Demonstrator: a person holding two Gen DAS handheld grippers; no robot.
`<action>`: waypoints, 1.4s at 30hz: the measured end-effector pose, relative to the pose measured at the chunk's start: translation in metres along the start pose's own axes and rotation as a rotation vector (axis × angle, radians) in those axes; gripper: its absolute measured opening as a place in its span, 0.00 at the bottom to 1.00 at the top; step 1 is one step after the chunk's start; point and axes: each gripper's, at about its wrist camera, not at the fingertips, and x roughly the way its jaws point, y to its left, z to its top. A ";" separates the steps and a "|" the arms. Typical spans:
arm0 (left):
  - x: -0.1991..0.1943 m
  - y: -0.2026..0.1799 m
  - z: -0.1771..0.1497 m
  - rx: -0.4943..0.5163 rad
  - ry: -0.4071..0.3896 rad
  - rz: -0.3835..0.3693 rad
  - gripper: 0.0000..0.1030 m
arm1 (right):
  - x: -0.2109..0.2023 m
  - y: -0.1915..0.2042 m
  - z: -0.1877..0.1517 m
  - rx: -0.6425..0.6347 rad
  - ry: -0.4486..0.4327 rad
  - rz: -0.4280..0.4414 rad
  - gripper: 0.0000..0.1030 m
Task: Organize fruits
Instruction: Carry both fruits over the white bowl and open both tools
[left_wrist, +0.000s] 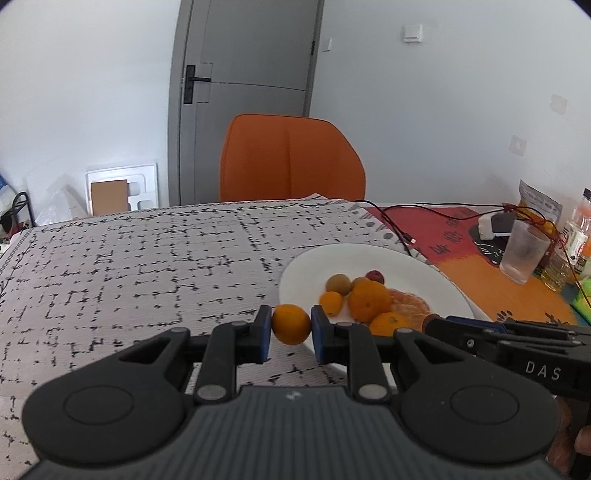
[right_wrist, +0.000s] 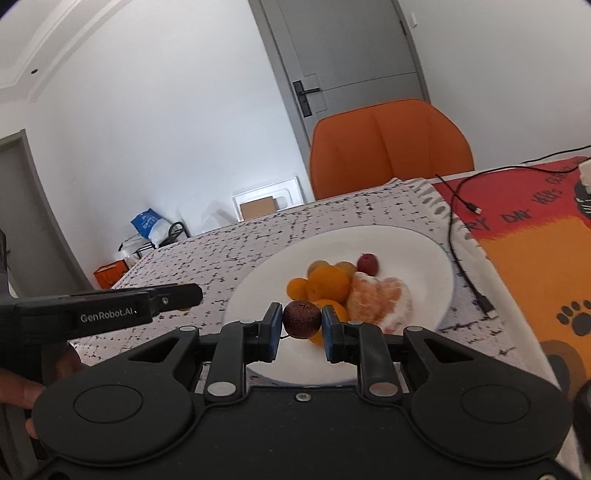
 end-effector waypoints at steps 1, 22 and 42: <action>0.001 -0.002 0.000 0.004 0.001 -0.002 0.21 | -0.002 -0.003 -0.001 0.010 -0.002 0.001 0.26; 0.013 -0.024 0.007 0.046 0.007 -0.028 0.25 | -0.018 -0.031 -0.003 0.082 -0.041 -0.028 0.27; -0.031 0.024 -0.003 -0.009 -0.043 0.107 0.83 | -0.014 0.003 -0.001 0.032 -0.030 0.001 0.66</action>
